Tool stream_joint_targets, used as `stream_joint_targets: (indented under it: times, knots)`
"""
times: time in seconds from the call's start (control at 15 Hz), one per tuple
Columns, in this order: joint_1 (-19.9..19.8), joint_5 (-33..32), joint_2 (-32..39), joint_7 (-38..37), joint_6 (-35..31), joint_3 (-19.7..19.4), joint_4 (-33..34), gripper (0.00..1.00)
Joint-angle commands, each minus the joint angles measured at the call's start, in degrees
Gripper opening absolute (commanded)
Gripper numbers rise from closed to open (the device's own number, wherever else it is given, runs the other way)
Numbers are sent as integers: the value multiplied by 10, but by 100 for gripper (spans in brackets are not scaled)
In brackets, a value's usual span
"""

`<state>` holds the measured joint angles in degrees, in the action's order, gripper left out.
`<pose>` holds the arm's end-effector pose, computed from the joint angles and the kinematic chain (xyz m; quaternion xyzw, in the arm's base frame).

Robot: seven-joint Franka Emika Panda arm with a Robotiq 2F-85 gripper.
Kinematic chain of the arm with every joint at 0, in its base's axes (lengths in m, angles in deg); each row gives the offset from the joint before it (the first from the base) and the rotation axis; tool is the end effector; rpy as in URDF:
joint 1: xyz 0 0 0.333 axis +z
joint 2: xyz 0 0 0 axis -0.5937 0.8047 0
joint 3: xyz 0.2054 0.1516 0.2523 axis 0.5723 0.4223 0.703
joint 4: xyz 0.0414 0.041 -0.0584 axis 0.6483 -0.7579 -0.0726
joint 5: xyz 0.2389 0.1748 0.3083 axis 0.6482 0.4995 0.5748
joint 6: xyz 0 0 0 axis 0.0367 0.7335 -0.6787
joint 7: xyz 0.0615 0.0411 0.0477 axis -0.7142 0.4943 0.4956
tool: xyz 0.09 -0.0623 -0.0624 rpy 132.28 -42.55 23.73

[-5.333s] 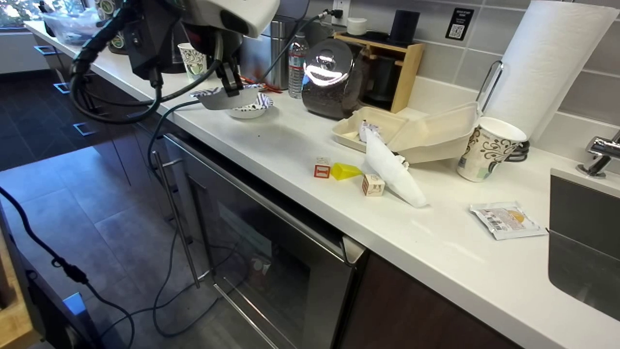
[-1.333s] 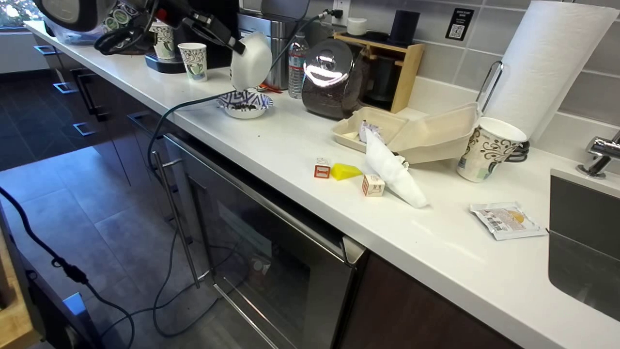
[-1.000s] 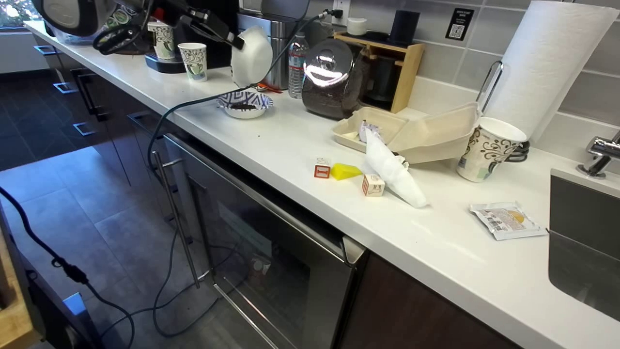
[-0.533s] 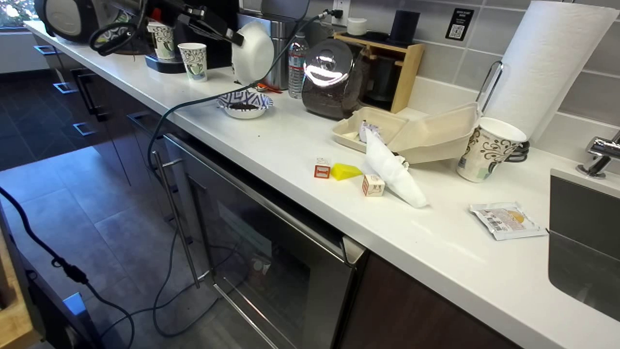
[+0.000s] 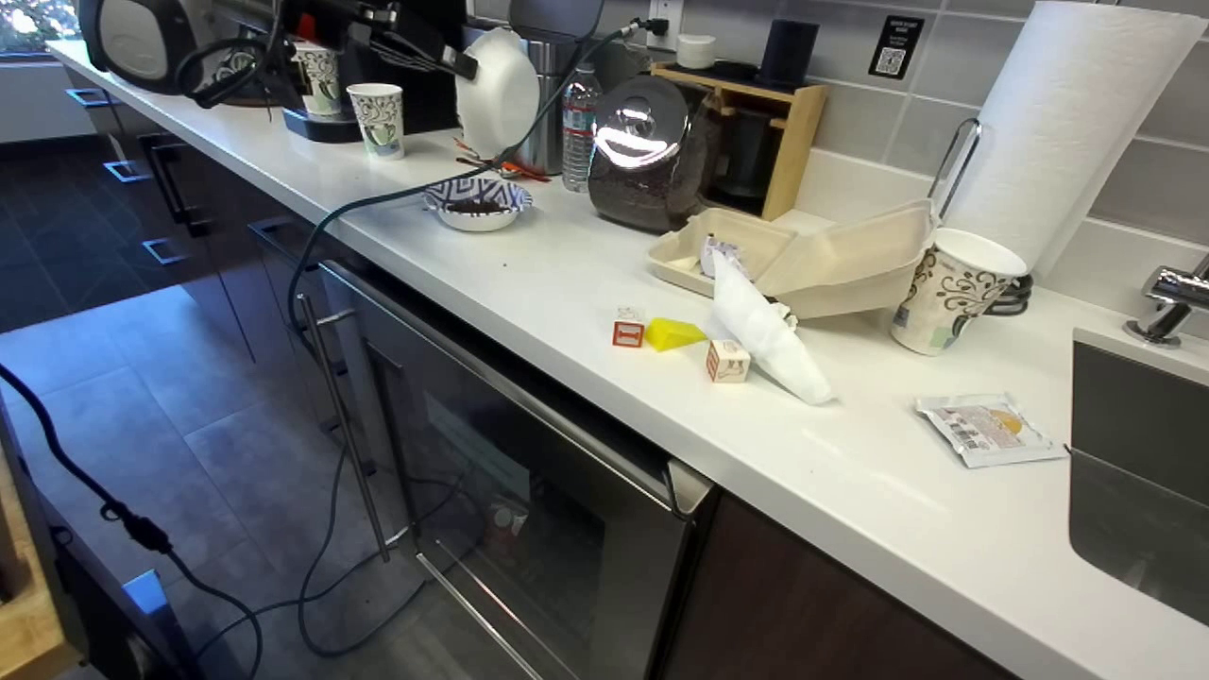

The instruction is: Pour the contents in the bowl on the right into the bowl on the left.

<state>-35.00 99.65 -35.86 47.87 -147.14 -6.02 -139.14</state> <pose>0.4880 -0.0849 0.3545 0.8110 -0.0660 0.5230 0.2539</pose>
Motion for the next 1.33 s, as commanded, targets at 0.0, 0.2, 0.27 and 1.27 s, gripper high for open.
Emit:
stream_joint_targets:
  times: [0.0,0.2,0.27,1.27]
  knots:
    - [31,27,25,0,-46,-6,10,1]
    - [51,47,38,1,-84,-1,12,1]
    - [58,55,44,2,-95,1,14,1]
    - [196,174,82,60,-89,-129,100,1]
